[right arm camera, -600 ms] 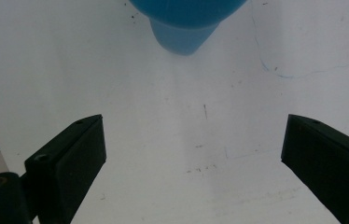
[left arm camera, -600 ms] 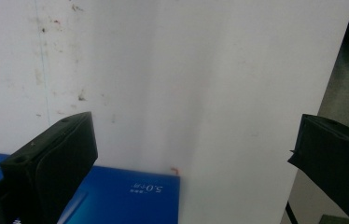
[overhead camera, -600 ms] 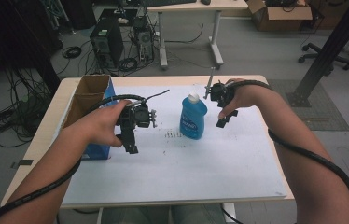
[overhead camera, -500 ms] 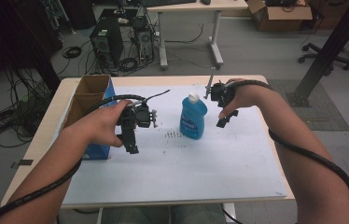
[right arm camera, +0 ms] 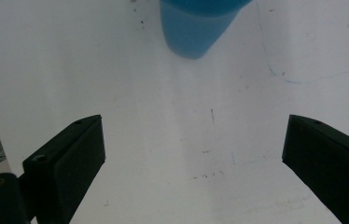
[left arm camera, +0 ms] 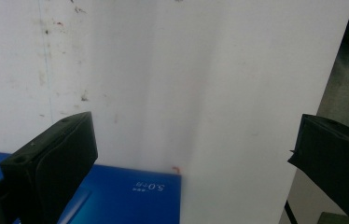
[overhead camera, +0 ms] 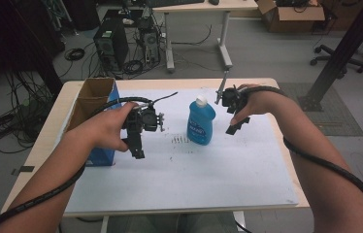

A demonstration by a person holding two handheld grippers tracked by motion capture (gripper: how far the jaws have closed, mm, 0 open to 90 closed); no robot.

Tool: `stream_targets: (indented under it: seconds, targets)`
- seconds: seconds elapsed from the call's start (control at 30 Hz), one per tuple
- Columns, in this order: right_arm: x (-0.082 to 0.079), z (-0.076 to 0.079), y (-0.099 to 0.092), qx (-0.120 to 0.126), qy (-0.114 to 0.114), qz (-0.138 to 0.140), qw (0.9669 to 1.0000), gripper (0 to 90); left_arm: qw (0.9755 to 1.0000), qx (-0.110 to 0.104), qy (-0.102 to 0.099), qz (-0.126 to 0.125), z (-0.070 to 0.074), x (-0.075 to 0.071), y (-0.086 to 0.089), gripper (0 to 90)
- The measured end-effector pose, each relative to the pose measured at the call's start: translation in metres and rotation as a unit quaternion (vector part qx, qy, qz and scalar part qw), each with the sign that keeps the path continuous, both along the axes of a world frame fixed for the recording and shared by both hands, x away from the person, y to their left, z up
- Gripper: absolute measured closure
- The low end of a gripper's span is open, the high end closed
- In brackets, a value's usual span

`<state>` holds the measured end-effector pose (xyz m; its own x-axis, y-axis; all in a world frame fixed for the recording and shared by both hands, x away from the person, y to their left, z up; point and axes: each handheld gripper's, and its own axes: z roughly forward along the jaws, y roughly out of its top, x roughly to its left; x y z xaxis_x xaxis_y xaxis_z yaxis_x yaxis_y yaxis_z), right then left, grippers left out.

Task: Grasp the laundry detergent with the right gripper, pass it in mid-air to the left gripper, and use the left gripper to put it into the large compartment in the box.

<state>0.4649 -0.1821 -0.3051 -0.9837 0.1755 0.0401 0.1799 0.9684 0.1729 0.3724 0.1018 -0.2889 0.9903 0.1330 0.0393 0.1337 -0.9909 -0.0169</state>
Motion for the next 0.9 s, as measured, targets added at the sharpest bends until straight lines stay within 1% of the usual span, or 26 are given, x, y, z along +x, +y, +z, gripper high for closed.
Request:
stream_targets:
  seconds: [0.07, 0.1, 0.17, 0.23, 0.27, 0.3, 0.33, 0.37, 0.4, 0.47, 0.5, 0.53, 0.6, 0.63, 0.67, 0.7, 0.73, 0.77, 0.8, 0.83, 0.87, 0.9]
  targets:
    - [-0.003, 0.0, -0.002, 0.01, -0.002, -0.002, 0.9999, 5.9, 1.0, 0.0, 0.0, 0.0, -0.001, -0.001, 0.0, 0.2]
    - [-0.003, 0.0, -0.002, 0.01, -0.002, -0.002, 0.9999, 5.9, 1.0, 0.0, 0.0, 0.0, -0.001, -0.001, 0.0, 0.2]
    - [-0.006, 0.0, -0.004, 0.022, -0.004, -0.005, 0.9997, 5.9, 1.0, 0.002, 0.0, -0.001, -0.001, -0.002, 0.0, 0.2]
    - [-0.007, 0.0, -0.005, 0.025, -0.002, -0.005, 0.9997, 5.9, 1.0, 0.003, 0.0, -0.001, 0.0, -0.003, 0.0, 0.2]
    - [-0.009, -0.001, -0.006, 0.034, 0.003, -0.006, 0.9994, 5.9, 1.0, 0.001, -0.002, -0.001, 0.0, -0.004, 0.0, 0.2]
    - [-0.009, -0.001, -0.006, 0.034, 0.003, -0.006, 0.9994, 5.9, 1.0, 0.001, -0.002, -0.001, 0.0, -0.004, 0.0, 0.2]
    - [-0.01, -0.002, -0.007, 0.04, 0.001, -0.007, 0.9992, 5.6, 1.0, 0.001, -0.002, 0.0, 0.0, -0.004, 0.001, 0.2]
    - [-0.011, -0.002, -0.008, 0.045, 0.001, -0.009, 0.9989, 5.4, 1.0, 0.0, -0.002, 0.0, 0.001, -0.004, 0.001, 0.2]
    - [-0.013, -0.003, -0.01, 0.06, 0.003, -0.012, 0.9981, 5.4, 1.0, 0.001, -0.002, 0.0, 0.001, -0.004, 0.001, 0.2]
    - [-0.014, -0.004, -0.012, 0.07, 0.001, -0.015, 0.9974, 4.2, 1.0, 0.003, -0.002, -0.001, 0.0, -0.005, 0.002, 0.2]
    - [-0.014, -0.004, -0.012, 0.07, 0.001, -0.015, 0.9974, 4.2, 1.0, 0.003, -0.002, -0.001, 0.0, -0.005, 0.002, 0.2]
    - [-0.015, -0.006, -0.014, 0.082, 0.003, -0.019, 0.9964, 4.1, 1.0, 0.003, -0.001, 0.0, 0.001, -0.005, 0.002, 0.2]
    - [-0.016, -0.008, -0.017, 0.091, 0.001, -0.023, 0.9956, 3.9, 1.0, 0.002, -0.002, 0.0, 0.001, -0.005, 0.003, 0.2]
    - [-0.016, -0.008, -0.017, 0.091, 0.001, -0.023, 0.9956, 3.9, 1.0, 0.002, -0.002, 0.0, 0.001, -0.005, 0.003, 0.2]
    - [-0.016, -0.011, -0.019, 0.101, 0.0, -0.027, 0.9945, 3.8, 1.0, 0.002, -0.002, 0.0, 0.002, -0.006, 0.003, 0.2]
    - [-0.016, -0.011, -0.019, 0.101, 0.0, -0.027, 0.9945, 3.8, 1.0, 0.002, -0.002, 0.0, 0.002, -0.006, 0.003, 0.2]
    - [-0.017, -0.013, -0.021, 0.108, -0.002, -0.031, 0.9937, 3.9, 1.0, 0.001, -0.001, 0.001, 0.002, -0.006, 0.003, 0.2]
    - [-0.017, -0.015, -0.022, 0.116, -0.005, -0.034, 0.9926, 3.8, 1.0, 0.002, -0.002, 0.001, 0.002, -0.006, 0.003, 0.2]
    - [-0.017, -0.018, -0.024, 0.133, -0.007, -0.038, 0.9903, 3.9, 1.0, 0.003, -0.001, -0.001, 0.002, -0.005, 0.003, 0.2]
    - [-0.017, -0.018, -0.024, 0.133, -0.007, -0.038, 0.9903, 3.9, 1.0, 0.003, -0.001, -0.001, 0.002, -0.005, 0.003, 0.2]
    - [-0.018, -0.021, -0.026, 0.152, -0.014, -0.044, 0.9872, 3.7, 1.0, 0.003, -0.001, 0.0, 0.002, -0.005, 0.003, 0.2]
    - [-0.018, -0.021, -0.026, 0.152, -0.014, -0.044, 0.9872, 3.7, 1.0, 0.004, -0.001, -0.001, 0.002, -0.005, 0.003, 0.2]
